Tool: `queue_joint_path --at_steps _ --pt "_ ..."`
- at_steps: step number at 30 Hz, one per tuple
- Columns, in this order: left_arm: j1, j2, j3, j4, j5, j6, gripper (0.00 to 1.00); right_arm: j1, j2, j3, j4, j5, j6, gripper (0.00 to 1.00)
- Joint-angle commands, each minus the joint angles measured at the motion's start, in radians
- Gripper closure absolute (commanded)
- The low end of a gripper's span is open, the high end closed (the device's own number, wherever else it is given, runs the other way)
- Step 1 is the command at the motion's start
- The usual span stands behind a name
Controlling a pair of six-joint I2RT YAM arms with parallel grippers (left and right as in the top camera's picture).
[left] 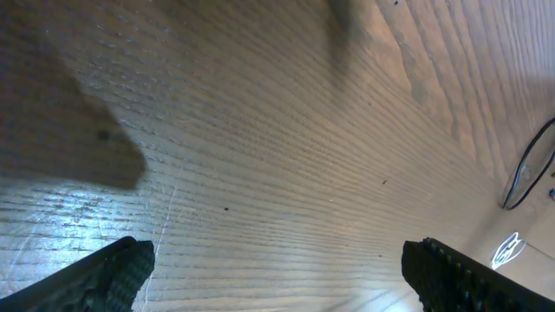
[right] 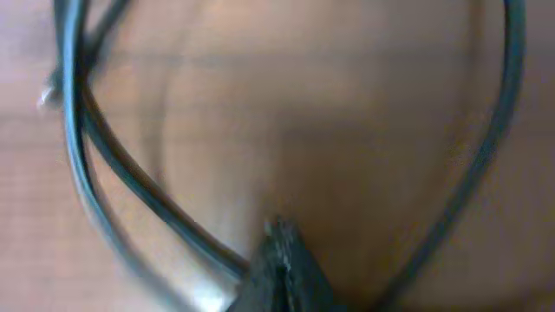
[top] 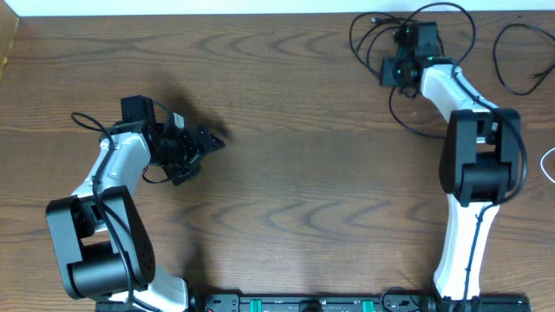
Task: Untangle cables
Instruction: 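Pull the right gripper down-right off the table edge, releasing the cables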
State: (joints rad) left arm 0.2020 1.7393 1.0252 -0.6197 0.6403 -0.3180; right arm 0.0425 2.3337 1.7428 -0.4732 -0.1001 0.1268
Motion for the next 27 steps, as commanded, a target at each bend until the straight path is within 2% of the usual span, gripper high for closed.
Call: queue_joint_path --at_steps 1,6,8,10,12,13,15,18,19,20,22,24,27 --pt "0.005 0.004 0.005 0.000 -0.010 -0.002 0.02 0.004 -0.042 -0.037 -0.161 0.004 0.014 0.99" --pt "0.005 0.004 0.005 0.000 -0.010 -0.002 0.02 0.003 -0.149 -0.037 -0.214 0.007 -0.075 0.99" --pt "0.005 0.004 0.005 0.000 -0.010 -0.002 0.02 0.002 -0.195 -0.032 -0.198 0.065 -0.080 0.98" --pt "0.005 0.004 0.005 0.000 -0.010 -0.002 0.02 -0.003 -0.288 -0.010 -0.175 0.218 -0.080 0.98" --pt "0.005 0.004 0.005 0.000 -0.010 -0.002 0.02 -0.005 -0.367 -0.004 -0.146 0.352 -0.084 0.93" --pt "0.005 0.004 0.005 0.000 -0.010 -0.002 0.02 -0.007 -0.418 -0.004 -0.123 0.415 -0.101 0.85" --pt "0.005 0.004 0.005 0.000 -0.010 -0.002 0.02 -0.010 -0.503 -0.004 -0.086 0.454 -0.176 0.77" --pt "0.005 0.004 0.005 0.000 -0.010 -0.002 0.02 -0.024 -0.622 -0.004 -0.034 0.354 -0.191 0.70" --pt "0.005 0.004 0.005 0.000 -0.010 -0.002 0.02 -0.032 -0.657 -0.004 -0.030 0.267 -0.191 0.70" --pt "0.005 0.004 0.005 0.000 -0.010 -0.002 0.02 -0.047 -0.688 -0.004 -0.033 0.171 -0.179 0.75" --pt "0.005 0.004 0.005 0.000 -0.010 -0.002 0.02 -0.068 -0.712 -0.004 -0.039 0.058 -0.154 0.72" --pt "0.005 0.004 0.005 0.000 -0.010 -0.002 0.02 -0.080 -0.726 -0.009 -0.061 0.003 -0.154 0.66" --pt "0.005 0.004 0.005 0.000 -0.010 -0.002 0.02 -0.080 -0.820 -0.160 -0.019 0.003 -0.158 0.53"
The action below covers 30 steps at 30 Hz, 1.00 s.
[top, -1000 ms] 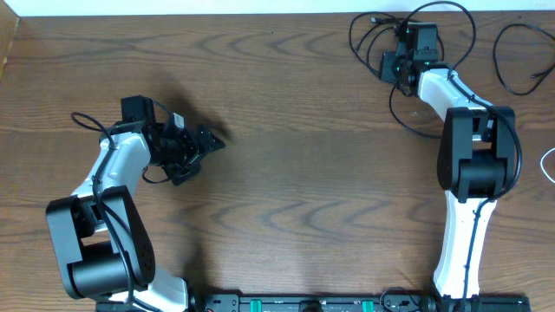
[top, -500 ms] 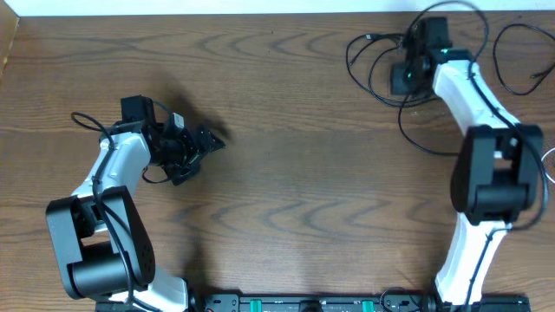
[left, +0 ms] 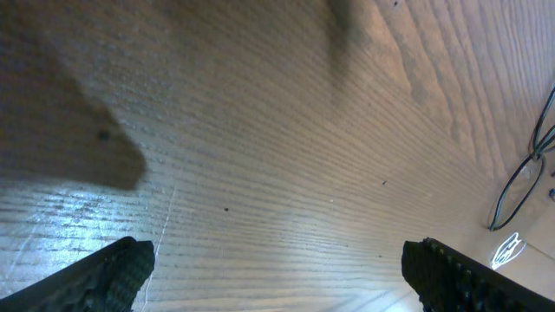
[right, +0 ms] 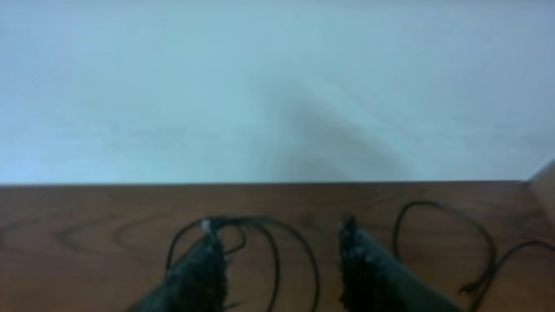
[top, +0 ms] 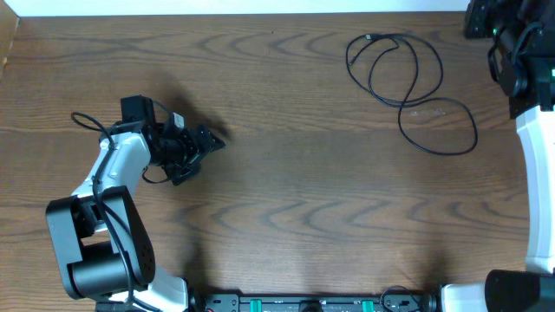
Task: Untangle cables
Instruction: 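Pull the right gripper down-right off the table edge, releasing the cables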
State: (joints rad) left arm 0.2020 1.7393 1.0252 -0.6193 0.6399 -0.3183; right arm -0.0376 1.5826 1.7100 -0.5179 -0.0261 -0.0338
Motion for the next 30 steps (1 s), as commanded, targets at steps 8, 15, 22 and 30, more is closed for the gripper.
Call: queue_joint_path --at_steps 8,15,22,30 --pt "0.005 0.004 0.005 0.000 -0.009 -0.001 0.02 0.000 -0.464 -0.738 0.300 -0.070 -0.047 0.16" --pt "0.005 0.004 0.005 0.000 -0.010 -0.001 0.02 -0.026 -0.977 -1.007 0.234 -0.063 -0.056 0.11" --pt "0.005 0.004 0.005 0.000 -0.010 -0.001 0.02 -0.087 -1.310 -1.000 0.259 -0.120 -0.046 0.10" --pt "0.005 0.004 0.005 0.000 -0.010 -0.001 0.02 -0.091 -1.502 -0.906 0.185 -0.122 -0.081 0.10"
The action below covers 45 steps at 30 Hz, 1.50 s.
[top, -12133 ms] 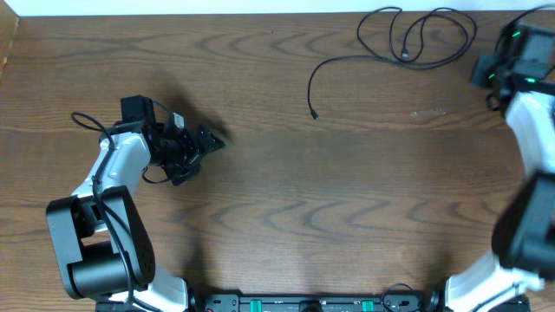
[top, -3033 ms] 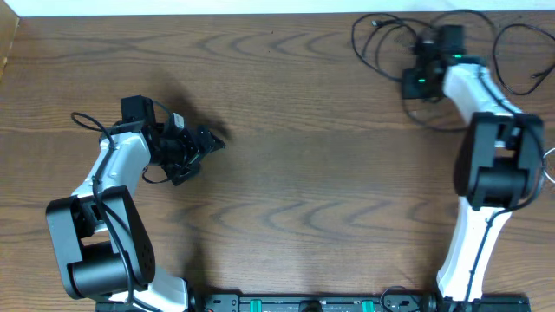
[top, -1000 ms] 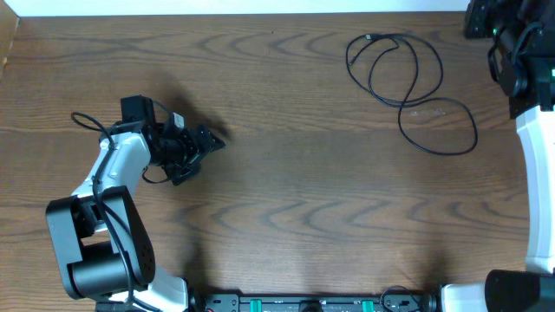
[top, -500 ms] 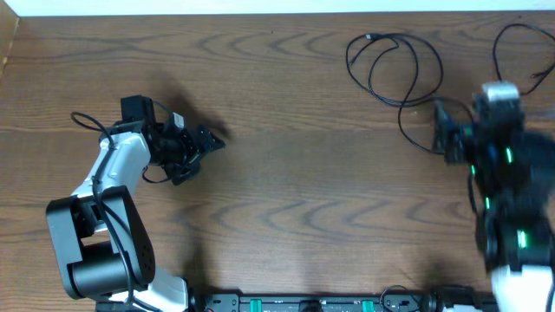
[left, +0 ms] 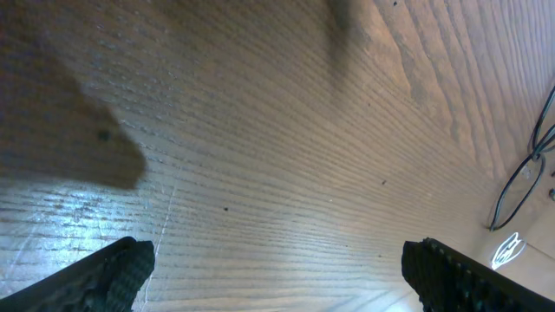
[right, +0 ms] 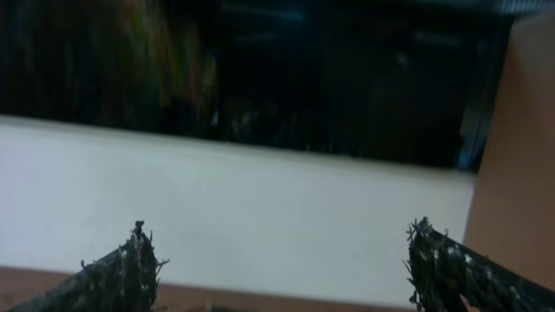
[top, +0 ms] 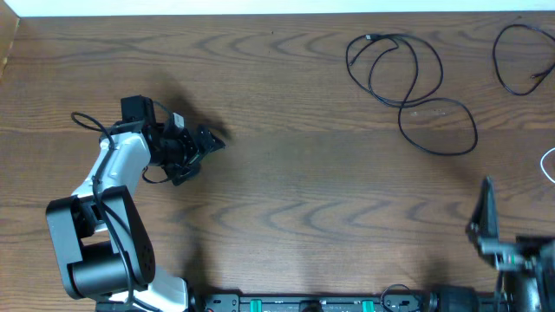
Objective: Untangle cables
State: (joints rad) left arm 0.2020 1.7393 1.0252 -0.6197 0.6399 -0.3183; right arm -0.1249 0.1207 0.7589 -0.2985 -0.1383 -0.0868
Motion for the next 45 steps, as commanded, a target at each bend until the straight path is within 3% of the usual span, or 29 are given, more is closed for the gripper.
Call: queue_joint_path --at_steps 1,20,29,45 --pt "0.005 0.004 0.005 0.000 -0.010 -0.001 0.02 -0.002 -0.051 0.055 -0.050 -0.008 -0.028 0.10" --pt "0.005 0.004 0.005 0.000 -0.010 -0.001 0.02 -0.023 -0.114 0.169 -0.262 -0.030 -0.068 0.01" --pt "0.005 0.004 0.005 0.000 -0.010 -0.001 0.02 -0.077 -0.102 0.168 -0.184 -0.029 -0.113 0.01" --pt "0.005 0.004 0.005 0.000 -0.010 -0.001 0.02 -0.086 -0.114 0.193 -0.278 -0.063 -0.090 0.01"
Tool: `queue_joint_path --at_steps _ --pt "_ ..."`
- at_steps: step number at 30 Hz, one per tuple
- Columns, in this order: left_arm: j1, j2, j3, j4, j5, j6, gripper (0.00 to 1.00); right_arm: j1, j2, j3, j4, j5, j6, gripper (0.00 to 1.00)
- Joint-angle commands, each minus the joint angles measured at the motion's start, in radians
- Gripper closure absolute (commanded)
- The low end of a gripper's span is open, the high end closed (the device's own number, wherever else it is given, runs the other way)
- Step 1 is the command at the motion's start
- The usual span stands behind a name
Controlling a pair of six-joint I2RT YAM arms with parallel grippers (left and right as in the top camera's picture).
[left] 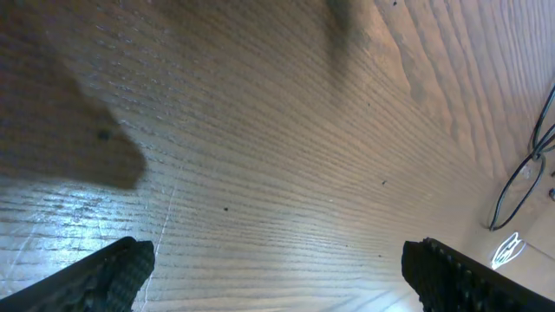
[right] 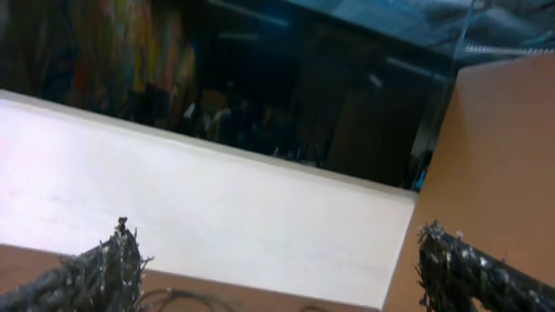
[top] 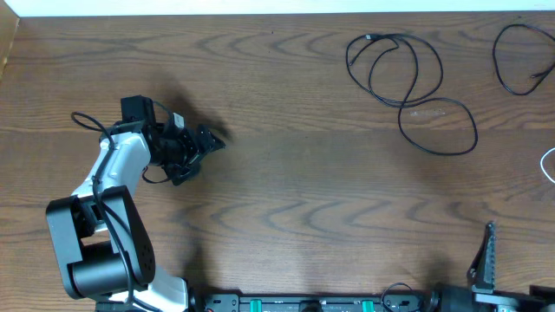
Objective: Untangle cables
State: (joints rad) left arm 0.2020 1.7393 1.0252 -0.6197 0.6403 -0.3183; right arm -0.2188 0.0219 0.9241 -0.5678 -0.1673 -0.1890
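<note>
A black cable (top: 403,74) lies in loose overlapping loops at the back right of the wooden table (top: 312,173). A second black cable (top: 513,56) lies apart from it near the right edge. My left gripper (top: 208,139) hovers low over the left of the table; its wrist view shows the left gripper (left: 277,277) open, bare wood between its fingers, and a cable (left: 527,165) far off. Only one finger (top: 486,256) of my right gripper shows, at the front right edge. The right gripper (right: 286,269) is open, empty and faces the far wall.
A white cable (top: 548,165) pokes in at the right edge. A pale wall (right: 217,225) runs along the table's back edge. The arm bases and a rail (top: 303,303) line the front edge.
My right gripper has drawn further back toward the front right edge and shows less in the overhead view; its camera has tilted slightly. The left arm and the cables have not moved.
First my right gripper was down in the bunched black cable at the back right, its fingers close together. Then it stood raised at the back right corner and the cable lay spread in loops. After that it was wide open near the front right, and now further back.
</note>
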Motion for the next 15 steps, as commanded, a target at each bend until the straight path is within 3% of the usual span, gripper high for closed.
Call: queue_joint_path --at_steps 1,8,15 --pt "0.005 0.004 0.005 0.000 -0.010 -0.001 0.02 0.010 -0.016 0.028 -0.001 -0.053 0.012 0.01" --pt "0.005 0.004 0.005 0.000 -0.010 -0.001 0.02 0.011 -0.015 0.031 0.179 -0.175 0.012 0.01" --pt "0.005 0.004 0.005 0.000 -0.010 -0.001 0.02 0.011 -0.015 0.029 0.185 -0.196 0.012 0.01"
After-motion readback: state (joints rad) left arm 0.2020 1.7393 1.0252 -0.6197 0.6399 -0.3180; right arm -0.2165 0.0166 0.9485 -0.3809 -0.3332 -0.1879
